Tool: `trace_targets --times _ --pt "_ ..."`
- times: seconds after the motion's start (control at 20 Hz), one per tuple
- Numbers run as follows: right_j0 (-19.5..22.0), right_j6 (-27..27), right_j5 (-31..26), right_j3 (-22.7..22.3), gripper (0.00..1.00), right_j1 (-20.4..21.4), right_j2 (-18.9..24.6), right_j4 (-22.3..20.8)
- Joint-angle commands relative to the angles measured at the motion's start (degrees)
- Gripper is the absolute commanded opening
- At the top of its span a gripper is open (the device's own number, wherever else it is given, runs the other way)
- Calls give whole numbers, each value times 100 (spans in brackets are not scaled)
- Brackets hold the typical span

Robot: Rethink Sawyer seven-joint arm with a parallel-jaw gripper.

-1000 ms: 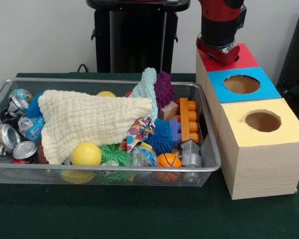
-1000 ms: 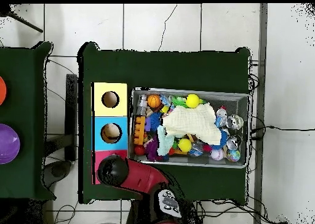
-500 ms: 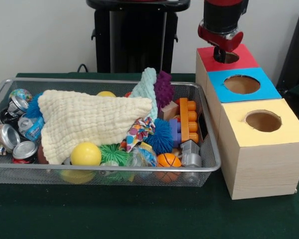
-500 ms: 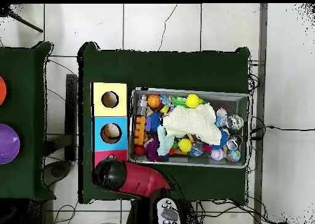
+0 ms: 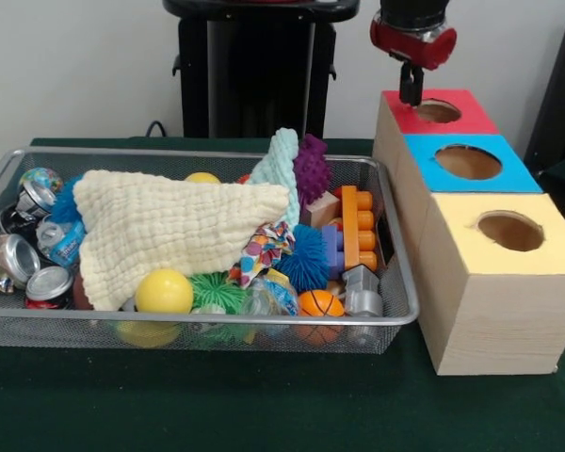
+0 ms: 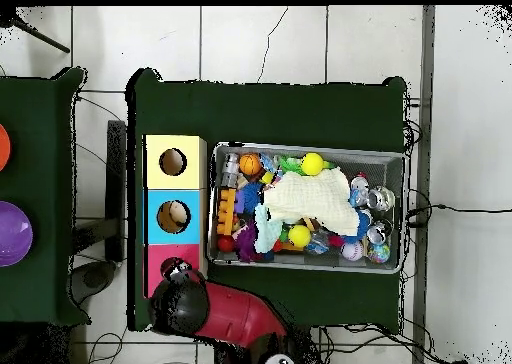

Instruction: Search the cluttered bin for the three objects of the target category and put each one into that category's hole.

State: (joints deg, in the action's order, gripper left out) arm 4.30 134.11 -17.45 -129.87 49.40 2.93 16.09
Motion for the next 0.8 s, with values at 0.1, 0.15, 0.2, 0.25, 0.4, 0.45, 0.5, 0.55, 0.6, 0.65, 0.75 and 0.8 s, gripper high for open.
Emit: trace_targets --times 0.1,0.15,0.2,0.25,0.4,0.45,0.5,0.55,0.6,0.65,0.75,0.8 --pt "89 837 -1246 -709 0 687 -428 -32" --pt "85 793 -1501 -641 0 783 -523 -132" --pt "90 743 -1560 -583 0 783 -568 -178" --pt "188 693 -1789 -636 0 958 -488 -121" --pt "183 556 -2139 -292 0 950 -743 -399" --pt "128 459 -2218 52 0 818 -982 -716" --pt "100 398 -2221 237 0 752 -1144 -945" --pt "136 273 -2013 443 0 608 -1225 -1172" --pt "244 180 -1777 497 0 507 -1192 -1281" --pt "353 86 -1540 551 0 407 -1159 -1391" --pt "503 -4 -1146 600 0 235 -1088 -1600" --pt "597 -18 -916 586 0 149 -1028 -1668"
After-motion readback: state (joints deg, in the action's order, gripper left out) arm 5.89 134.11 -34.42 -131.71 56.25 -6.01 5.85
